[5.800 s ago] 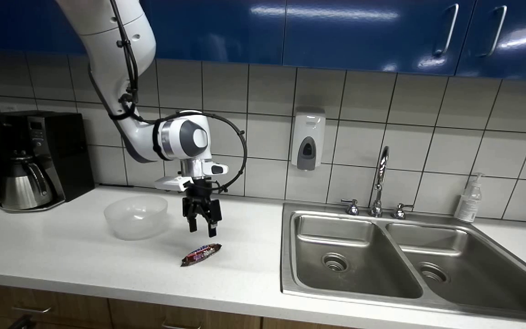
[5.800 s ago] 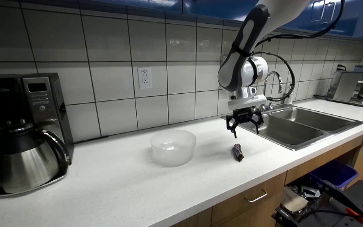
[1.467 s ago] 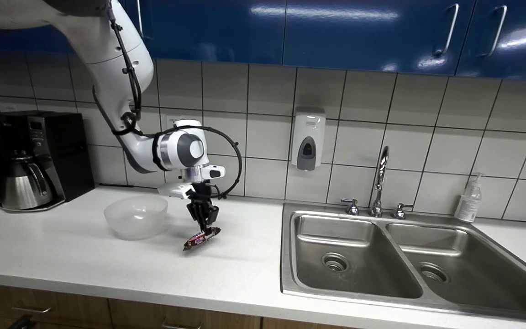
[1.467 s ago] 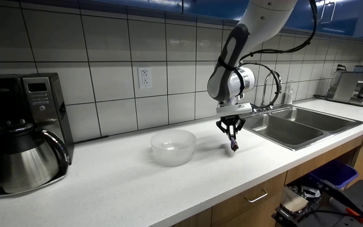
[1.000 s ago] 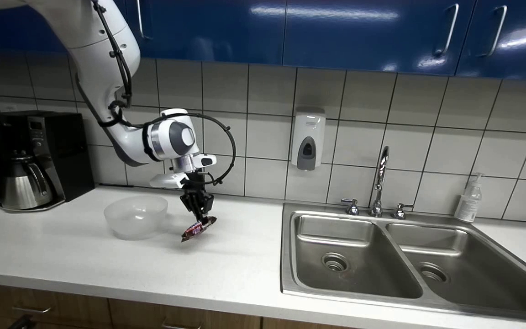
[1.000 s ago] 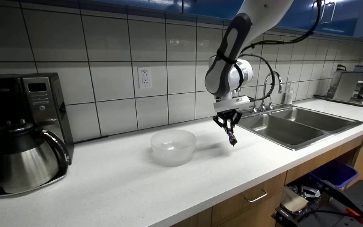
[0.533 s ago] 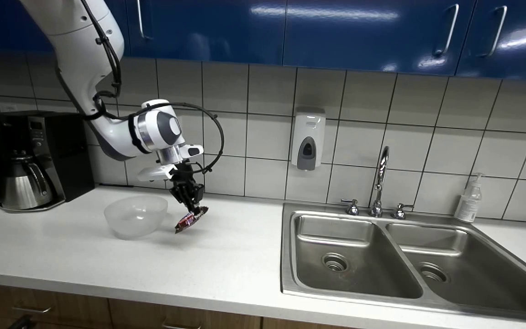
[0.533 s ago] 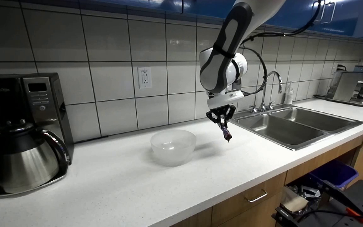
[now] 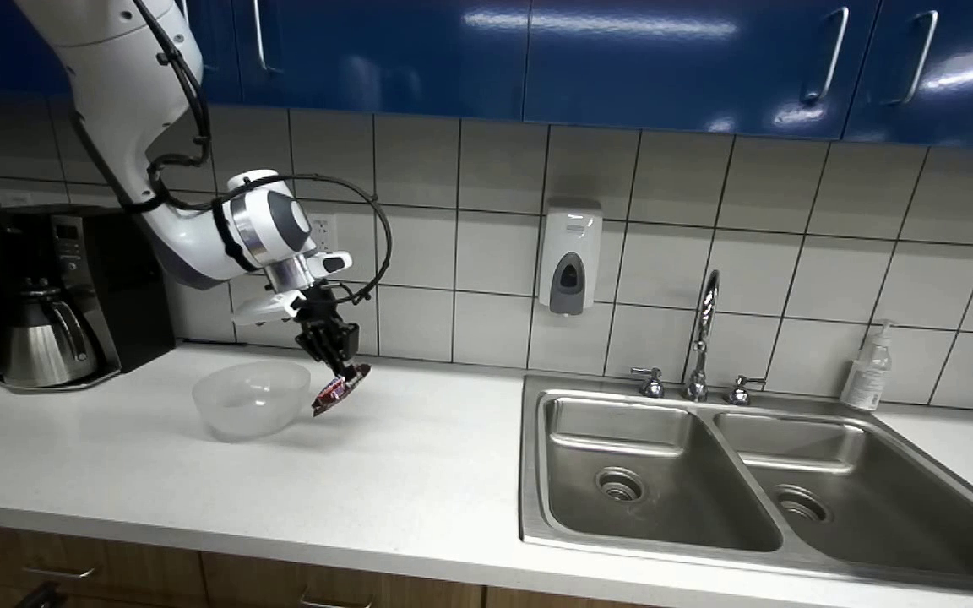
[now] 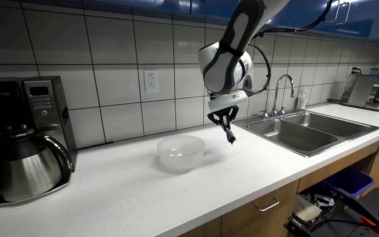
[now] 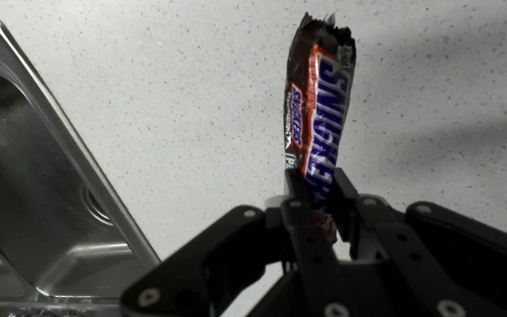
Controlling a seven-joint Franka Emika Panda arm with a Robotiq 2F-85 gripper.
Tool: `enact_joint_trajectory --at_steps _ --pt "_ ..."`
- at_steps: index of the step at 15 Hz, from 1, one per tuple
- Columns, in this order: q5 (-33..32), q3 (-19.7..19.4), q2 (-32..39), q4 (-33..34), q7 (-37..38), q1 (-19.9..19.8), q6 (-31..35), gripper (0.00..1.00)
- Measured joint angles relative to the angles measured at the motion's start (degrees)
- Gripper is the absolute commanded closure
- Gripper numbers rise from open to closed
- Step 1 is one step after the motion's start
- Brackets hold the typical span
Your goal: Place the snickers bar in the bowl
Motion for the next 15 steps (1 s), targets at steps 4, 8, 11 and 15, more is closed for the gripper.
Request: enact_joint_trajectory --at_steps 4,8,11,15 --pt "-3.4 0.13 -0.63 0.05 3.1 2.19 -0.1 0.95" --pt "-5.85 0.86 -0.63 0.39 4.81 3.9 -0.3 0.95" --pt "-7.44 1.43 -0.63 0.8 5.49 4.72 -0.41 0.95" --pt "-9.45 2.21 -0.63 1.61 6.0 5.21 -0.87 0.95"
